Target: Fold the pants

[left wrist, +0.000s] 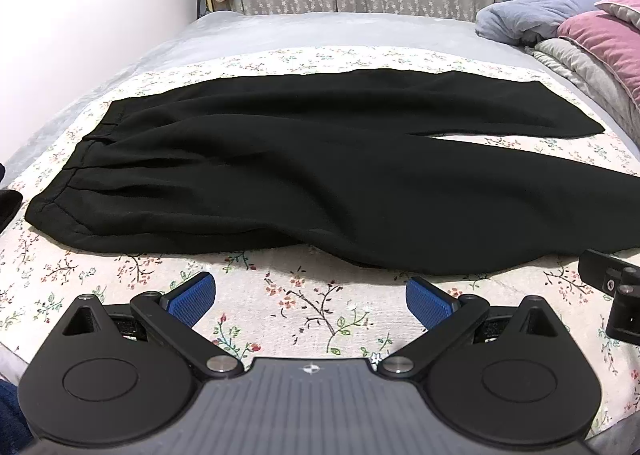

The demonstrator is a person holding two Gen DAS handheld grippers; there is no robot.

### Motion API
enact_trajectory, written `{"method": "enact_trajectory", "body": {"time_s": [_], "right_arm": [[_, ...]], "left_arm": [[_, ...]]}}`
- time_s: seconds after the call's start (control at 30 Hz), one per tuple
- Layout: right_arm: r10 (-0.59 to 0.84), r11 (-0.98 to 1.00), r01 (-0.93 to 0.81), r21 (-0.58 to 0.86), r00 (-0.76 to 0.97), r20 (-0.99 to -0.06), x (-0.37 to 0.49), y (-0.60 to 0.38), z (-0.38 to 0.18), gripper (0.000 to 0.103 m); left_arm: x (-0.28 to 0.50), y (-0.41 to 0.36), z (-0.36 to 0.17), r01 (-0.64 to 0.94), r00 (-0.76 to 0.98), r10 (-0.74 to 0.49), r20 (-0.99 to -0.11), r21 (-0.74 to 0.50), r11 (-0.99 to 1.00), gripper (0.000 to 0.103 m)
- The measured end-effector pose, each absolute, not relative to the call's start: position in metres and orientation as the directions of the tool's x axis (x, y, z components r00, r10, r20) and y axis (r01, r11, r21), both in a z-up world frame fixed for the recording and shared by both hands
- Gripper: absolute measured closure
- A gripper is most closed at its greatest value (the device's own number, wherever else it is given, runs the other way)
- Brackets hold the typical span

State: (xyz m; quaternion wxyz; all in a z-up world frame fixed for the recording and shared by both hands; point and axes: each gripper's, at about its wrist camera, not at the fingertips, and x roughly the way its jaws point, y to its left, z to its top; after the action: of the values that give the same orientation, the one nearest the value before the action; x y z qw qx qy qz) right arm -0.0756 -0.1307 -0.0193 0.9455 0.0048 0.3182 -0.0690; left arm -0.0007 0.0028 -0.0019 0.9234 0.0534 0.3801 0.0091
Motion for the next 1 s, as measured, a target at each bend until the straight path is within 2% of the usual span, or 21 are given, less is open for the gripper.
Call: {"method": "enact_trajectory", "body": {"time_s": [1.0], "right_arm": [[-0.130,0.991,0.119,-0.058,0.780,-0.612,-0.0725,-0.1268,-0.0255,0.000]], "left_arm": [[-0.0018,0.0011,-0.0052,0.035,0.690,0.040,-0.723,0.089,0.995,0.000]]}}
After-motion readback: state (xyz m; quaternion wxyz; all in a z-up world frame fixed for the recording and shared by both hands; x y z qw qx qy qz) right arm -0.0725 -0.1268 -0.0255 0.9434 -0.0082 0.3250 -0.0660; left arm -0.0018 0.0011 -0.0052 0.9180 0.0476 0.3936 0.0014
